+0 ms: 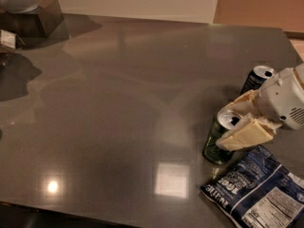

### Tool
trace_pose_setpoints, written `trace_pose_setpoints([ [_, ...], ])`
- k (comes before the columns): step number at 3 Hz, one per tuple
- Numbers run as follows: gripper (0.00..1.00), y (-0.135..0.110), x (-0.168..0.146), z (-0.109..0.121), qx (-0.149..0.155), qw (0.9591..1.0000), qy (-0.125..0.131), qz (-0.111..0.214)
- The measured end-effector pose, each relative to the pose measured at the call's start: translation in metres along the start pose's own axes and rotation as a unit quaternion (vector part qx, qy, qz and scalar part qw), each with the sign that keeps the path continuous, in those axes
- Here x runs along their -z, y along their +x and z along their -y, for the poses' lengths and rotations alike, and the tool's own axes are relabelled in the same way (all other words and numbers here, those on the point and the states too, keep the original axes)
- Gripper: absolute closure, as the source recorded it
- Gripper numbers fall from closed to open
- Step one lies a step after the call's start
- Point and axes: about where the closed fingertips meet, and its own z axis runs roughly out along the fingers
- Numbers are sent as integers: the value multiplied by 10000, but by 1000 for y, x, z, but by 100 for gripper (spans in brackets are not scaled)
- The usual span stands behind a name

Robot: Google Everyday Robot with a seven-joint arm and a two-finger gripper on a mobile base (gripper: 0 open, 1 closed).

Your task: Move green can near blue chip bag

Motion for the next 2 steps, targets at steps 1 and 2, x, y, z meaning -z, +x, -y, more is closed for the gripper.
trace_pose_setpoints([
  [1,0,-1,0,-1,14,10000,5,-4],
  [2,0,-1,0,-1,14,10000,5,-4],
])
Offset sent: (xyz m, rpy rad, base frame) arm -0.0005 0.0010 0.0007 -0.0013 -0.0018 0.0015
